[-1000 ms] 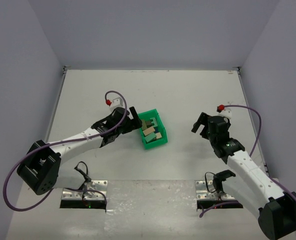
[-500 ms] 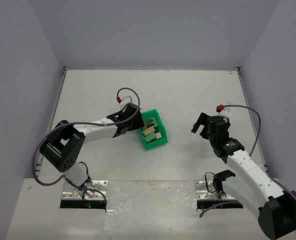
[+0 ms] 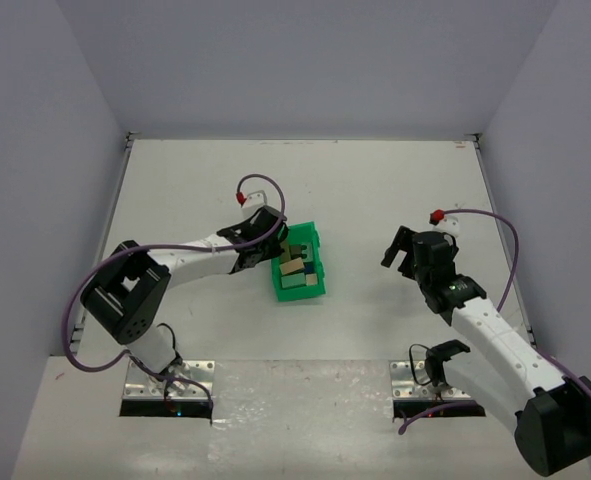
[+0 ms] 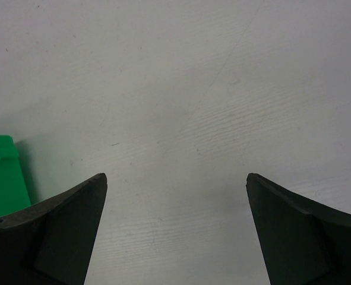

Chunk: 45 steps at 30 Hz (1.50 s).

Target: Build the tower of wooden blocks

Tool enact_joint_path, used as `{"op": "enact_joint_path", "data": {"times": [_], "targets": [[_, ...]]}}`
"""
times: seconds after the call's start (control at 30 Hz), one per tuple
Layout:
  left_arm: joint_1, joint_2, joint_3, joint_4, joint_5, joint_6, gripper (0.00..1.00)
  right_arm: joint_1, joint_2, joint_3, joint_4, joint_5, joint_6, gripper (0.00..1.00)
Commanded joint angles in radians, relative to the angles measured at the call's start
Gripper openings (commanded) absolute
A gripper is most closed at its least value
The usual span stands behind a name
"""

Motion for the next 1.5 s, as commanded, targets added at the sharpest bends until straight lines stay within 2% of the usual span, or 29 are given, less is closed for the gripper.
{"op": "enact_joint_path", "data": {"times": [0.0, 0.13, 0.27, 0.43, 0.47, 0.5, 0.57, 0.63, 0.73, 0.77, 0.93, 1.1, 1.37, 1.47], "targets": [[-0.011, -0.067, 0.041, -0.009, -0.089, 0.016, 0.00, -0.001, 0.002, 0.011, 0.032, 0.004, -0.015, 0.99], [-0.013, -0.103, 0.091, -0.077, -0.214, 0.055, 0.00, 0.000, -0.001, 0.013, 0.025, 0.007, -0.018, 0.99], [-0.016, -0.128, 0.190, -0.244, -0.492, 0.061, 0.00, 0.000, -0.008, 0.015, 0.014, 0.017, -0.020, 0.99], [-0.016, -0.105, 0.261, -0.433, -0.718, 0.064, 0.00, 0.000, -0.013, 0.015, 0.014, 0.018, -0.025, 0.99], [-0.015, -0.096, 0.267, -0.504, -0.780, 0.012, 0.00, 0.000, -0.013, 0.016, 0.014, 0.014, -0.030, 0.99], [-0.014, -0.082, 0.280, -0.563, -0.840, -0.107, 0.00, 0.000, -0.010, 0.016, 0.014, 0.011, -0.030, 0.99], [-0.014, -0.048, 0.335, -0.683, -0.892, -0.166, 0.00, 0.000, -0.010, 0.016, 0.014, 0.009, -0.032, 0.99], [-0.014, 0.040, 0.454, -0.858, -0.978, -0.282, 0.00, 0.000, -0.004, 0.017, 0.017, 0.006, -0.033, 0.99], [-0.016, 0.146, 0.569, -1.125, -1.011, -0.401, 0.00, 0.000, 0.003, 0.021, 0.017, 0.003, -0.040, 0.99], [-0.015, 0.178, 0.592, -1.152, -1.018, -0.430, 0.00, 0.000, 0.004, 0.021, 0.017, 0.004, -0.041, 0.99], [-0.014, 0.257, 0.631, -1.152, -1.013, -0.414, 0.00, 0.000, 0.001, 0.021, 0.016, 0.008, -0.044, 0.99], [-0.014, 0.291, 0.670, -1.152, -1.034, -0.319, 0.00, 0.000, 0.002, 0.022, 0.017, 0.013, -0.047, 0.99], [-0.008, 0.436, 0.841, -1.153, -1.094, -0.155, 0.00, 0.000, -0.019, 0.013, 0.014, 0.012, -0.047, 0.99], [-0.010, 0.501, 0.919, -1.151, -1.125, -0.036, 0.00, 0.000, -0.013, 0.014, 0.015, 0.011, -0.046, 0.99]]}}
